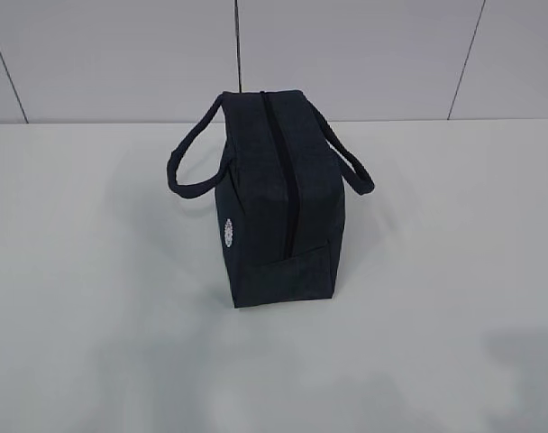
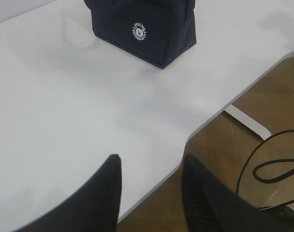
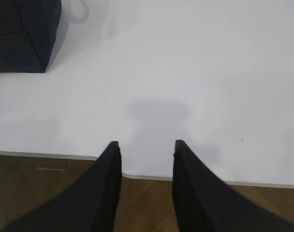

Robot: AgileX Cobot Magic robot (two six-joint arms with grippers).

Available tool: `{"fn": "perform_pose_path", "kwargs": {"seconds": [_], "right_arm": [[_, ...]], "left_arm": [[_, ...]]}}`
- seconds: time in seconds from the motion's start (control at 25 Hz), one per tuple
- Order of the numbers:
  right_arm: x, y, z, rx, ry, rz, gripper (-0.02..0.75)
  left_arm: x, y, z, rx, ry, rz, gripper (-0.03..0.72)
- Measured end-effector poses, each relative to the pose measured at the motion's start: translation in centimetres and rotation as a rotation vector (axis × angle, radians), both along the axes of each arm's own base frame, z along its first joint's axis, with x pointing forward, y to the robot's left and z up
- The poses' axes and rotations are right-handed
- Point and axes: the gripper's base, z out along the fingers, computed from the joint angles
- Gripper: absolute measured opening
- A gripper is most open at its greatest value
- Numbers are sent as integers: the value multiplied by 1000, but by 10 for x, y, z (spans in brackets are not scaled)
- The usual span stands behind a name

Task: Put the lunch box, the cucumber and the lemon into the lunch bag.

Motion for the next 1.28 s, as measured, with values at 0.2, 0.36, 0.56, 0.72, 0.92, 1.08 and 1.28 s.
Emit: {"fn": "perform_pose_path", "kwargs": {"seconds": [0.2,0.36,0.56,0.72,0.92,1.08,1.28], "right_arm": [[0,0,0,1,0,3,281],[0,0,0,1,0,3,281],[0,0,0,1,0,3,281],[0,0,0,1,0,9,281],[-1,-1,0,1,0,62,281],[-1,-1,0,1,0,97,281],[-2,-1,0,1,0,112,281]], "left_arm": [[0,0,0,0,0,45,299],[-2,0,0,0,0,209,299],[-4,-1,0,0,0,437,299],[-5,-2,0,0,0,585,299],[-6,-3,0,0,0,679,299],[-6,-3,0,-1,-2,683,299],[-6,-3,0,-1,-2,683,299]]}}
